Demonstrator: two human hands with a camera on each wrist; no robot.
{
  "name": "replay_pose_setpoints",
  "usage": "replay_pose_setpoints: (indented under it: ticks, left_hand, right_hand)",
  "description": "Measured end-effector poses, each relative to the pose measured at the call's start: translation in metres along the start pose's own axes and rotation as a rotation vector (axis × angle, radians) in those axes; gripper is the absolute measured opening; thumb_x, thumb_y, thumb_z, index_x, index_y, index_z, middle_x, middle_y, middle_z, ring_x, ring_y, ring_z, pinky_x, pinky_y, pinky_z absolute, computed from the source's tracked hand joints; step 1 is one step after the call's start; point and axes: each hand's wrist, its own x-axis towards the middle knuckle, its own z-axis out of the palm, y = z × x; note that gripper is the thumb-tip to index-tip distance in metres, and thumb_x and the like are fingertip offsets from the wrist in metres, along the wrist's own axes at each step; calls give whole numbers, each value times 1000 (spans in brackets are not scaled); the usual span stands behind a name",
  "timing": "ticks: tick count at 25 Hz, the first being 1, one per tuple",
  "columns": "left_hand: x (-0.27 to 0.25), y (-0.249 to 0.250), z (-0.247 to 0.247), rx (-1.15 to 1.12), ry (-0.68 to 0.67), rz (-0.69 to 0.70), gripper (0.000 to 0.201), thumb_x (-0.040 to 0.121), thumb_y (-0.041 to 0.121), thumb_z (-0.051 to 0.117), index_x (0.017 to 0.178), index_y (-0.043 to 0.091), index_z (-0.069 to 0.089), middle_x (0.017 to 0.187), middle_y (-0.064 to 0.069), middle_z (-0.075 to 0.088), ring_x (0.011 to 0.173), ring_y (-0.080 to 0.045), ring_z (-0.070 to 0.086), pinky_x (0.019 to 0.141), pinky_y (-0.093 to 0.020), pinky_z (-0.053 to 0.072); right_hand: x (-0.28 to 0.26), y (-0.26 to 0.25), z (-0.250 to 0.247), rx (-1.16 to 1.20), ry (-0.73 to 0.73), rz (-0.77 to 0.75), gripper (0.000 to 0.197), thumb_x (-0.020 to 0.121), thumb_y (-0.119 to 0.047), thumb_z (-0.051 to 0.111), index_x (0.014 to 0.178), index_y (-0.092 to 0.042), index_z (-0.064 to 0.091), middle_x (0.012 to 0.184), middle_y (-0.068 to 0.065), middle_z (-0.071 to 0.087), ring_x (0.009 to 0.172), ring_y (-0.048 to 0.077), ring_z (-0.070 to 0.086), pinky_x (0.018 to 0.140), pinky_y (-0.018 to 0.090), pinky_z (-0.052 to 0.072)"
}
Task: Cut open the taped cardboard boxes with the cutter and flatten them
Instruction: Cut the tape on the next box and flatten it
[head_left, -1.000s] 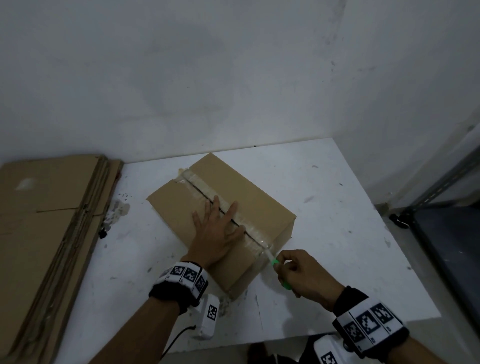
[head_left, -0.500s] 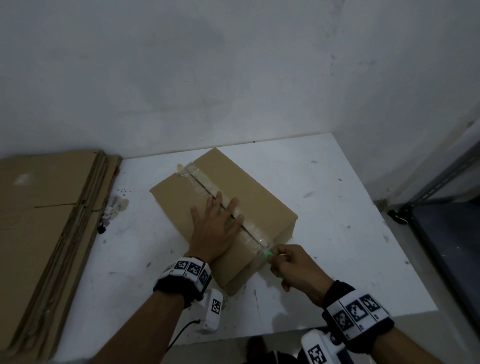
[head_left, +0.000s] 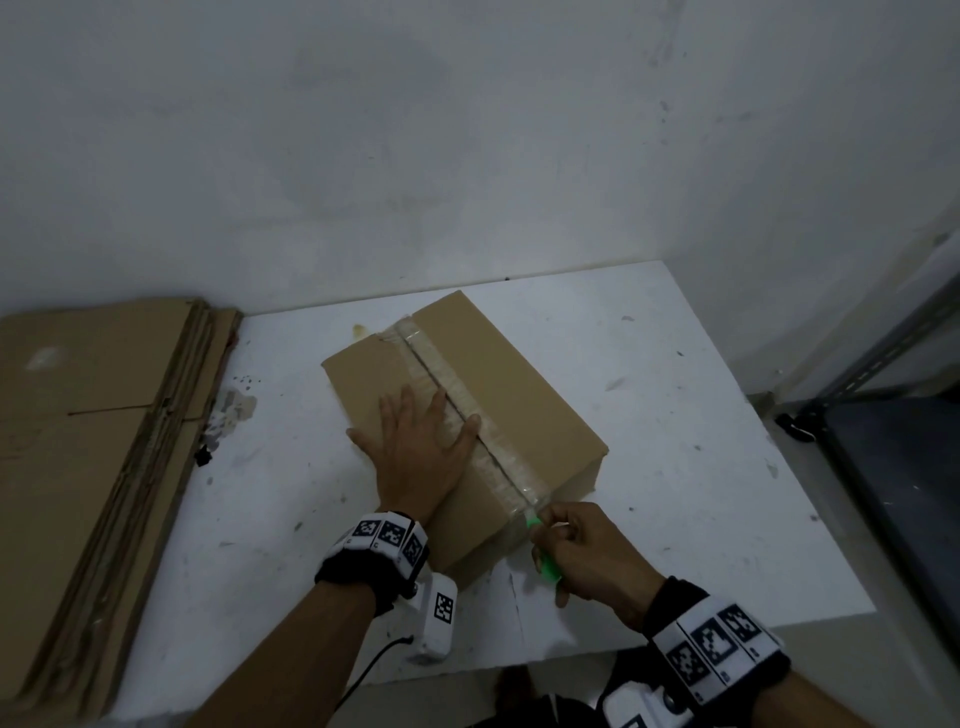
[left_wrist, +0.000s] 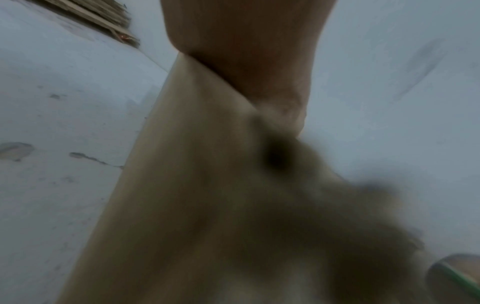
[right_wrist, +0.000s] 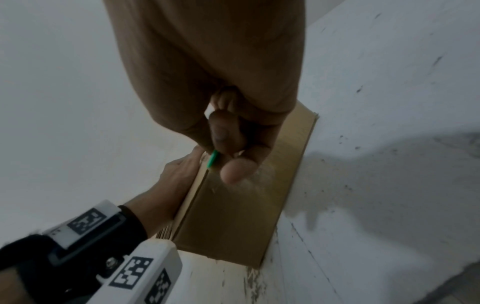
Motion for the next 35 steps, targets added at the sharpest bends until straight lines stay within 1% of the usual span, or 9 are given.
replay_pose_setpoints:
  ticks: [5, 11, 13, 17, 20, 22, 26, 31, 35]
  left_hand:
    - [2, 0, -13, -29, -97, -13, 81, 84, 83, 36, 153, 41, 28, 167, -2, 4, 153, -27, -3, 113, -69, -5]
    - [3, -4, -15, -12, -130, -3, 90, 78, 88, 40, 153, 41, 27, 168, -2, 1, 153, -27, -6, 112, -72, -7]
    - [4, -3, -14, -6, -138, -6, 90, 78, 88, 39, 154, 41, 26, 168, -2, -1, 153, -28, -9, 111, -72, -9]
    - [4, -3, -14, 11, -143, 8, 88, 80, 87, 36, 154, 40, 25, 168, -2, -1, 153, -27, -10, 110, -74, -8]
    - [5, -6, -16, 0, -157, 10, 89, 80, 87, 37, 155, 41, 23, 168, -1, -2, 153, -25, -9, 110, -73, -8]
    - [5, -10, -18, -25, -160, -5, 91, 78, 88, 39, 155, 42, 22, 168, -2, -3, 153, -26, -10, 112, -71, -7]
    - [2, -11, -19, -109, -146, -92, 105, 72, 88, 49, 157, 38, 14, 167, -9, -10, 152, -31, -15, 117, -67, -2]
    - [5, -9, -19, -45, -228, -60, 105, 73, 90, 45, 157, 39, 7, 166, -7, -17, 151, -31, -20, 115, -69, -3]
    - [8, -7, -25, 15, -276, -19, 101, 78, 84, 48, 157, 37, 6, 166, -4, -15, 151, -33, -18, 114, -72, -2]
  right_hand:
    - [5, 1, 7, -5, 37, -22, 33, 103, -15, 50, 73, -2, 56, 64, 8, 61, 47, 16, 53, 52, 33, 53]
    - [-2, -1, 1, 14, -38, -8, 28, 103, -15, 50, 81, 0, 59, 64, 8, 58, 46, 21, 53, 46, 29, 46]
    - [-7, 3, -4, -2, -109, 8, 29, 102, -18, 53, 78, -2, 58, 64, 9, 60, 43, 22, 54, 49, 32, 44]
    - [-17, 4, 0, -21, -287, 35, 29, 100, -21, 58, 85, 3, 64, 67, 12, 64, 38, 20, 48, 64, 45, 56]
    - [-14, 3, -1, -30, -218, -15, 33, 100, -19, 56, 85, 11, 57, 66, 14, 64, 36, 20, 47, 67, 58, 56]
    - [-14, 2, -8, -66, -218, -30, 30, 100, -18, 55, 82, 7, 59, 64, 13, 63, 37, 20, 49, 66, 58, 54]
    - [-14, -5, -29, -28, -148, -11, 26, 100, -15, 57, 77, -3, 61, 63, 15, 60, 43, 23, 50, 64, 48, 52]
    - [20, -31, -50, -181, 177, -205, 27, 98, -24, 59, 72, -15, 58, 58, 6, 59, 55, 22, 58, 59, 45, 57]
    - [65, -58, -55, -388, 313, -256, 23, 98, -34, 56, 83, -17, 60, 66, 2, 63, 64, 19, 58, 57, 27, 44]
